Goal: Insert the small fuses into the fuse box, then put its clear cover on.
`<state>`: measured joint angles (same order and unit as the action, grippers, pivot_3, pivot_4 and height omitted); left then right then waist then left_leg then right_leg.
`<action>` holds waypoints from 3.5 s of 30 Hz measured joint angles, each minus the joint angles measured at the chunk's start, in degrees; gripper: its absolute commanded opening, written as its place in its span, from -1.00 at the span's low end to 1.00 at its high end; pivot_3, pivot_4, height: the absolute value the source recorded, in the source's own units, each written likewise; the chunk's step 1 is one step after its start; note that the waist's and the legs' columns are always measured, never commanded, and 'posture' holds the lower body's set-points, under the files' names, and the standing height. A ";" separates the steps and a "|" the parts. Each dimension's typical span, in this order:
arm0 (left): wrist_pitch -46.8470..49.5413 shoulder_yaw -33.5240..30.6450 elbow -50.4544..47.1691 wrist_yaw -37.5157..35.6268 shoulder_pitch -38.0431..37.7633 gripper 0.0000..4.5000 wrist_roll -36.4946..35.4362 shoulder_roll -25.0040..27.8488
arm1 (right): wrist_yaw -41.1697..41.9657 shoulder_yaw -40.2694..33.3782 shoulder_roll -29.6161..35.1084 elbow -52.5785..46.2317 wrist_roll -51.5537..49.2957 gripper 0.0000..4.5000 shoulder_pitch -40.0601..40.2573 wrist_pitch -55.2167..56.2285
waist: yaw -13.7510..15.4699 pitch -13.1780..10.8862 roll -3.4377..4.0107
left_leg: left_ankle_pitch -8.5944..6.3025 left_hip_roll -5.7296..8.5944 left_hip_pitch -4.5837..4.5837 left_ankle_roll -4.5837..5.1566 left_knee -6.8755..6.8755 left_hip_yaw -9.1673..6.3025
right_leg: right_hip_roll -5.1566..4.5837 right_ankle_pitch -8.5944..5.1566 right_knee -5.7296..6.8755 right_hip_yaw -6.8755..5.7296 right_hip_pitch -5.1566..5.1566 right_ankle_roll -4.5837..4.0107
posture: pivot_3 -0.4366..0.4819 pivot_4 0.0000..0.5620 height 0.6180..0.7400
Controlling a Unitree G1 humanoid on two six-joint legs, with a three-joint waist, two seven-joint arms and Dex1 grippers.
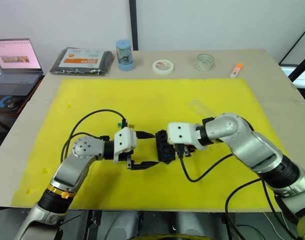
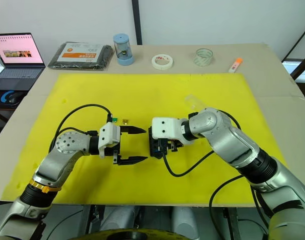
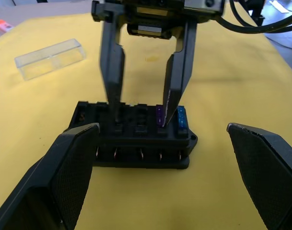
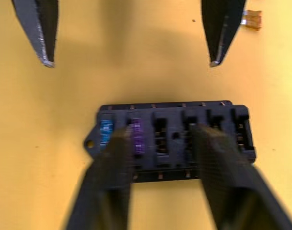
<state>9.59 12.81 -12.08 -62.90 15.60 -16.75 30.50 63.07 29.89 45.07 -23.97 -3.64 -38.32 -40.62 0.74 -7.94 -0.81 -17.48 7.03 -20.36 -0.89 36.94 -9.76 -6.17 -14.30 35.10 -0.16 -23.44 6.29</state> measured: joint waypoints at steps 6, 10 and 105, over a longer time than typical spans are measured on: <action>-0.14 0.00 1.10 -0.03 0.01 1.00 0.02 -0.08 | 0.18 -1.36 -1.18 0.66 -0.62 0.36 0.50 -0.28 | -0.06 0.00 0.01 | 0.00 0.00 0.00 0.00 -0.01 0.00 | 0.01 0.00 0.00 0.00 -0.02 0.00 | -0.05 -0.47 1.00; -0.35 0.00 2.00 -0.13 0.12 1.00 0.05 -0.12 | 1.39 -2.16 -2.29 1.28 -3.26 0.36 0.31 -1.20 | -0.05 -0.01 0.01 | 0.00 0.00 -0.01 0.00 -0.01 0.00 | 0.01 0.00 0.00 0.00 -0.02 0.00 | -0.05 -0.47 1.00; 6.46 -16.42 7.15 -3.11 6.25 1.00 -5.17 17.61 | -4.13 -31.56 -0.02 1.70 -20.03 -0.09 12.07 6.56 | 0.07 -0.13 0.03 | -0.01 -0.02 0.00 0.02 -0.08 -0.02 | 0.18 0.00 -0.08 -0.05 -0.01 -0.01 | -0.05 -0.47 1.00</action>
<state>16.04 -3.60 -4.93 -66.01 21.85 -21.91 48.11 58.94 -1.67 45.05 -22.26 -23.67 -26.25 -34.06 0.82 -8.08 -0.78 -17.50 7.02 -20.36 -0.87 36.86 -9.78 -5.99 -14.30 35.03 -0.21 -23.46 6.28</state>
